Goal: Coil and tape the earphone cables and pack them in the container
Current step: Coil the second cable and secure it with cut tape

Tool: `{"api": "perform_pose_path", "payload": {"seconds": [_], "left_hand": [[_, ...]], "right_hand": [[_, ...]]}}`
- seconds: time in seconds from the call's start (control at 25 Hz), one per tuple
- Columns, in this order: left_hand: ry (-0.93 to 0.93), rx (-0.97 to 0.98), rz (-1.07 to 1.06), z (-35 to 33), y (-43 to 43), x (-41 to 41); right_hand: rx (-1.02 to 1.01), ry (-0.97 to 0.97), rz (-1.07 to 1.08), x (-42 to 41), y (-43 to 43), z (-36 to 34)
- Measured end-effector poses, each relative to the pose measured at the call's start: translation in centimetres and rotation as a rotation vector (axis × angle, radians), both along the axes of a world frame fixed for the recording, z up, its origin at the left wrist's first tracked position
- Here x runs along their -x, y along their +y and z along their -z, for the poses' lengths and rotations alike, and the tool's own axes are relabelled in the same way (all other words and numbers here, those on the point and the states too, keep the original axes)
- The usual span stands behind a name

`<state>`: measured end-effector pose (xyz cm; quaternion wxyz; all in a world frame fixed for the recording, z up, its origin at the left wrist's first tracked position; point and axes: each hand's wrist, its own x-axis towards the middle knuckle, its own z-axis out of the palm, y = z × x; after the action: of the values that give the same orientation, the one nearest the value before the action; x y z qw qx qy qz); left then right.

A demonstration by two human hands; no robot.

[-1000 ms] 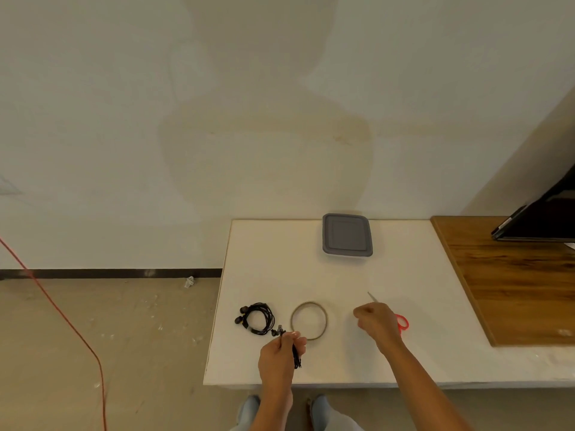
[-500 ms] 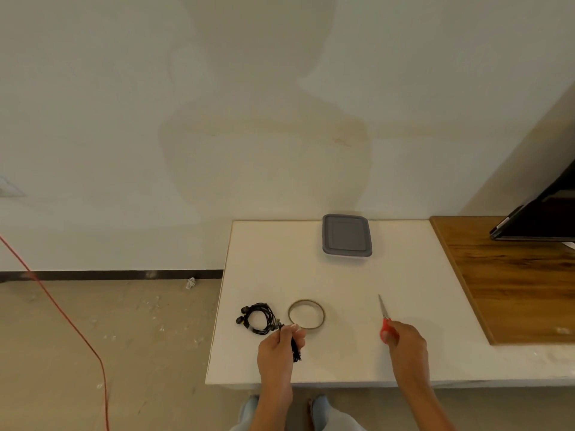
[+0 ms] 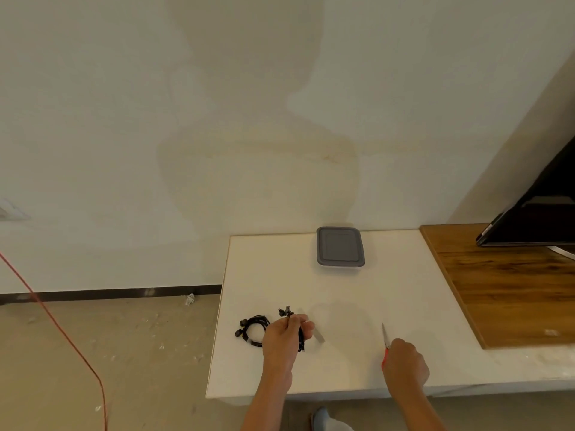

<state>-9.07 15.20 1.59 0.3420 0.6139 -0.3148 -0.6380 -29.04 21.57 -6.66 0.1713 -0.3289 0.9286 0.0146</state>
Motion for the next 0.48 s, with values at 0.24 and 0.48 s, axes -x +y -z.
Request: {"api": "perform_pose_path", "payload": {"seconds": [0.24,0.48], "left_hand": [[-0.037,0.047,0.061,-0.9,-0.6,-0.1],[-0.179,0.093,0.162,-1.2,-0.9,0.0]], "right_hand": [[-0.062,-0.121,-0.178,1.0,1.0,0.9],[0.117,-0.987,0.016,2.6,2.9,-0.4]]}}
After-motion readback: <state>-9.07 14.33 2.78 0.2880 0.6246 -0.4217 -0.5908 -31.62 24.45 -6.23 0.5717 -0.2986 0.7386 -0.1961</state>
